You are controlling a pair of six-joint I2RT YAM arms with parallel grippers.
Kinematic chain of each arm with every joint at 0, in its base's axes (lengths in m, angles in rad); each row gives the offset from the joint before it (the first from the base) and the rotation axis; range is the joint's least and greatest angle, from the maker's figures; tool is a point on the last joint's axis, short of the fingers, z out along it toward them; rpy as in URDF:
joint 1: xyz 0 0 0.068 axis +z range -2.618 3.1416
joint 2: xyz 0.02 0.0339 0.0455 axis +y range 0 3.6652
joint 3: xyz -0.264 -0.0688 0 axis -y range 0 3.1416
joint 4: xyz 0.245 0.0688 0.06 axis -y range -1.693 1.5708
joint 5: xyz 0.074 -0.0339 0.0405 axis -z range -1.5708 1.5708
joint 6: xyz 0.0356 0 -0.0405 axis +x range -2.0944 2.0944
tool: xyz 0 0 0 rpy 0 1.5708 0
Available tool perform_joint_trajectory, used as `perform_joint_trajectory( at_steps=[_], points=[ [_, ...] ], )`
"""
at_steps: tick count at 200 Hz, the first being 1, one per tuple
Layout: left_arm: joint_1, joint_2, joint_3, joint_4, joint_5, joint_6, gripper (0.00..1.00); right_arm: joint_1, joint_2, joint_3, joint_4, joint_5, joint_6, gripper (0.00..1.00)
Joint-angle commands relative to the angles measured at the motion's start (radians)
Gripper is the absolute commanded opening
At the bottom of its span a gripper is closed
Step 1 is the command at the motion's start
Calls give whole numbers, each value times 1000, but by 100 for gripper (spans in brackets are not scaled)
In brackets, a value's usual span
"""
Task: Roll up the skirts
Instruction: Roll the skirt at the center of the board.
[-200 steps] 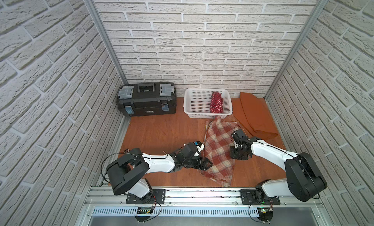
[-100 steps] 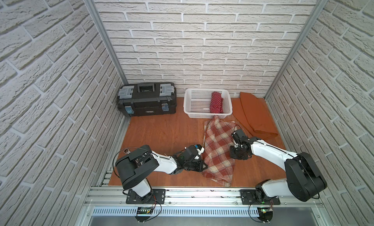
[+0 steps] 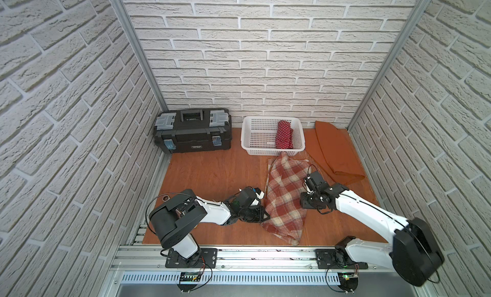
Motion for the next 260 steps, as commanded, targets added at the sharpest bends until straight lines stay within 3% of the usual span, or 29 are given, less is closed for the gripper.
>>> perform_joint_trajectory(
  at_steps=[1,29,45,74,105,158,191,225,260],
  points=[
    [29,-48,49,-106,81,-103,0,144,-170,3,-69,90,-15,63],
    [66,-63,39,23,179,-300,0,344,-308,-90,9,99,24,78],
    [81,-76,37,54,193,-386,0,474,-320,-116,44,165,36,80],
    [96,-101,31,79,175,-489,0,724,-218,-104,77,372,23,84],
    [98,-114,25,82,139,-546,0,909,-47,-17,97,553,8,90],
    [96,-150,1,48,105,-557,0,949,108,0,174,559,-3,97],
    [97,-174,-28,49,93,-565,0,951,256,53,37,724,142,98],
    [98,-182,-61,70,76,-576,0,958,386,72,95,728,151,97],
    [102,-188,-117,112,59,-603,0,969,426,99,-16,812,267,91]
  ],
)
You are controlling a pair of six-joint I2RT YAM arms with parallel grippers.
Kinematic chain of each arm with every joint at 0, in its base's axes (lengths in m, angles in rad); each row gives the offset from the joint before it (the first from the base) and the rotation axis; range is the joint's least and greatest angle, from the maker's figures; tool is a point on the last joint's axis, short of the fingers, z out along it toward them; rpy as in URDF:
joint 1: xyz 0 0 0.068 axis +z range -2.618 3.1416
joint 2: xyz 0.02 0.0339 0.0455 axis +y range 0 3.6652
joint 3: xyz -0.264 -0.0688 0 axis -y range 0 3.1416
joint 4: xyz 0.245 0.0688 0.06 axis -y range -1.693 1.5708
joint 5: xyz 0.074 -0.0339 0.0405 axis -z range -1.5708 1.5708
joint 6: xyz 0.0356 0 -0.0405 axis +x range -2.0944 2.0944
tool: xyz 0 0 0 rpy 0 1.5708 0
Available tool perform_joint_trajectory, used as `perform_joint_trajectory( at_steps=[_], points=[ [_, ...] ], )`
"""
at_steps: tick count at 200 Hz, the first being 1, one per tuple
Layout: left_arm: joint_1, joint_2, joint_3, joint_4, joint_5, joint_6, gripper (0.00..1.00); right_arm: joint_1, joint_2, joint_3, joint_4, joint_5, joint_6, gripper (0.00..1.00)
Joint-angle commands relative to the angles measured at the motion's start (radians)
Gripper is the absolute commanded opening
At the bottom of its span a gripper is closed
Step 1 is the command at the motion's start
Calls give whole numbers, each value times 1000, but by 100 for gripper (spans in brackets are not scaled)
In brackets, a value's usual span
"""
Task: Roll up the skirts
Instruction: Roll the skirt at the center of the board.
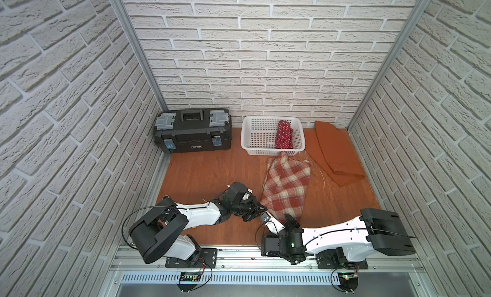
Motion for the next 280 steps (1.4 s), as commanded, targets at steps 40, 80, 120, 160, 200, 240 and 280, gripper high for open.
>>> perform_joint_trajectory(
  at_steps=[40,80,120,160,200,240,280],
  points=[
    [17,-20,-50,56,-24,-7,0,55,66,90,-225,202,194,82],
    [38,-24,-67,55,-12,0,0,93,161,154,-265,188,172,76],
    [60,-84,-71,-10,-9,26,0,93,172,125,-238,157,138,42],
    [66,-110,-83,-19,-9,31,4,92,200,118,-163,133,31,19],
    [96,-164,-96,-71,-16,76,63,92,218,112,-106,95,-48,2],
    [186,-350,-23,-523,-114,381,98,93,200,133,-82,34,-145,2],
    [321,-540,6,-726,-165,541,98,88,133,199,-78,-184,-314,2]
  ],
)
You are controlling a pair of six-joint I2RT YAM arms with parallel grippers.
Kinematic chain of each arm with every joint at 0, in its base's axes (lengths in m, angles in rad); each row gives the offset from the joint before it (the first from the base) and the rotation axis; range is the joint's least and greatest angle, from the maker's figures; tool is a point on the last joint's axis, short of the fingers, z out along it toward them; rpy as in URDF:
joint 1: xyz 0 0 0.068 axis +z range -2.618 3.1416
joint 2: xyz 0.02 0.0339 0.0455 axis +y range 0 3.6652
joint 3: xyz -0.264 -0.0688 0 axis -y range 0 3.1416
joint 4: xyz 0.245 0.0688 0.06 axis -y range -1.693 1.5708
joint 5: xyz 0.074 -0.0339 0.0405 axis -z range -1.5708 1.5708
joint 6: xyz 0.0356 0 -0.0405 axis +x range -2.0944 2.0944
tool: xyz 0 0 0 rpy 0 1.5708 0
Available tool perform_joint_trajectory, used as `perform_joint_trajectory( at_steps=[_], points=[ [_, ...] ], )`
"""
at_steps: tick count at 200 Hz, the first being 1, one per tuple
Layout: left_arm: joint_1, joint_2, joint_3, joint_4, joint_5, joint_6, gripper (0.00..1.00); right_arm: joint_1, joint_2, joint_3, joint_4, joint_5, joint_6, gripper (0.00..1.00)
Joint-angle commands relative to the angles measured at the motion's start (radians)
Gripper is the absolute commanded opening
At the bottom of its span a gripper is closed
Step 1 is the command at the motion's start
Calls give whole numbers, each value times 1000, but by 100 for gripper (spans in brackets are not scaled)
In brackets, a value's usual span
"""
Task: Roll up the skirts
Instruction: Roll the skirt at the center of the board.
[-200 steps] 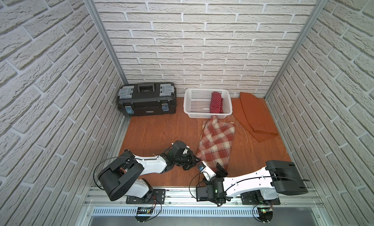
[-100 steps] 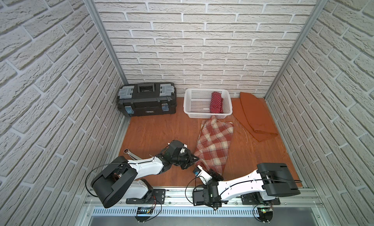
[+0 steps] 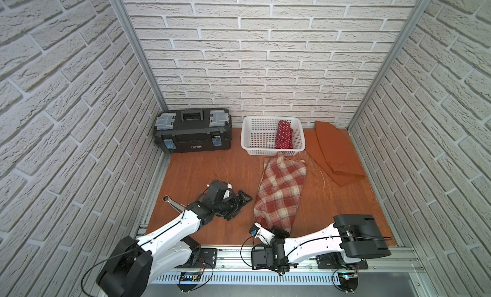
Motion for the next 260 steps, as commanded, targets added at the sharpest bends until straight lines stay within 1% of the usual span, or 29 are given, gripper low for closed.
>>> perform_joint_trajectory(
  at_steps=[1,20,47,63,71,90,109,122,136,157,174,192,216,232,241,253,260],
  points=[
    [59,-72,21,-189,-48,164,98,-1,-72,53,13,-187,-138,2],
    [80,-85,-7,-169,-26,167,98,-42,-122,83,19,-367,-199,2],
    [81,-71,-46,-111,-3,158,98,-167,-191,79,42,-623,-238,2],
    [82,-60,-62,-72,12,153,98,-237,-223,70,45,-686,-248,2],
    [82,-52,-63,-66,16,157,98,-280,-239,60,53,-746,-255,2],
    [83,-31,-62,-52,19,173,98,-362,-254,48,63,-843,-275,3],
    [82,-9,-66,-15,30,170,98,-410,-244,61,57,-880,-295,2],
    [81,6,-66,1,38,169,98,-439,-246,70,52,-865,-307,2],
    [81,22,-66,15,48,174,98,-484,-248,71,51,-883,-323,2],
    [81,43,-70,43,65,173,98,-538,-251,73,40,-872,-345,2],
    [78,48,-70,48,78,179,98,-576,-278,74,43,-913,-360,2],
    [79,47,-72,35,79,197,98,-622,-312,68,63,-983,-368,2],
    [69,41,-73,31,77,213,98,-707,-304,68,59,-1046,-387,2],
    [50,34,-68,30,65,226,98,-765,-300,73,75,-1130,-382,2],
    [36,32,-64,29,54,234,95,-793,-298,74,91,-1165,-377,2],
    [13,37,-55,32,41,247,94,-853,-293,63,135,-1278,-366,2],
    [3,45,-48,32,29,249,93,-875,-284,67,135,-1278,-363,2]
  ],
)
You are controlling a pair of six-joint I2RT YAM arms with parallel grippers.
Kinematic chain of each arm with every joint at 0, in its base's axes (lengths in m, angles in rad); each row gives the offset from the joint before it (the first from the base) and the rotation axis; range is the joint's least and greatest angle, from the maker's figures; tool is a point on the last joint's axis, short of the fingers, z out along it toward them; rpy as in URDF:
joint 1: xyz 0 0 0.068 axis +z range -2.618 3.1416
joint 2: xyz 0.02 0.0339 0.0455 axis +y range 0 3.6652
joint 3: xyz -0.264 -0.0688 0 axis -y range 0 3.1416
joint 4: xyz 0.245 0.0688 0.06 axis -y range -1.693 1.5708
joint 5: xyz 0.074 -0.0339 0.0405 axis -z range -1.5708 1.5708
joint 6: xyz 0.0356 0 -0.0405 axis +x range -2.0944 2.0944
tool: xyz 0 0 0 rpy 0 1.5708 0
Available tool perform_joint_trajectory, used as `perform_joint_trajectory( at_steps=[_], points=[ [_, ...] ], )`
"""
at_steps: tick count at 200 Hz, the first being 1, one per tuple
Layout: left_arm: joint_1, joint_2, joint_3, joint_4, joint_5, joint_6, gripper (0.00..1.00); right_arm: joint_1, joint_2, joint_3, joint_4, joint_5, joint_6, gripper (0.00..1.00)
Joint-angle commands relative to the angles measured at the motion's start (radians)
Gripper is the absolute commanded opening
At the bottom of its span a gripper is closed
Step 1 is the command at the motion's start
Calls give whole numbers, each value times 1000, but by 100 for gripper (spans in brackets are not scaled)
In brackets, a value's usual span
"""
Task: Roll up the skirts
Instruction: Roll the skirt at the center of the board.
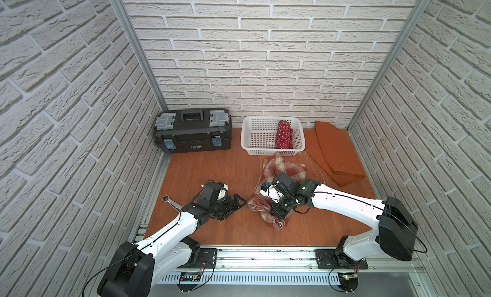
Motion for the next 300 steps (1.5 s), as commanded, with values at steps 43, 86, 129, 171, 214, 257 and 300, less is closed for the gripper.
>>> perform_joint_trajectory(
  at_steps=[43,86,129,171,214,257,300],
  points=[
    [-135,90,65,79,-65,70,91,-140,150,82,12,-89,-49,8],
    [-213,186,138,140,-74,89,83,-193,189,80,52,-54,-44,17],
    [-237,310,239,178,-79,128,71,-220,202,103,33,-15,-74,21],
    [-261,388,305,219,-37,118,21,-232,267,122,27,64,-93,20],
    [-271,381,350,140,-91,170,0,-246,315,123,55,91,-107,20],
    [-274,511,367,262,-78,138,0,-247,342,129,75,79,-113,20],
    [-237,621,329,444,-186,116,0,-249,327,118,81,94,-122,21]
  ],
)
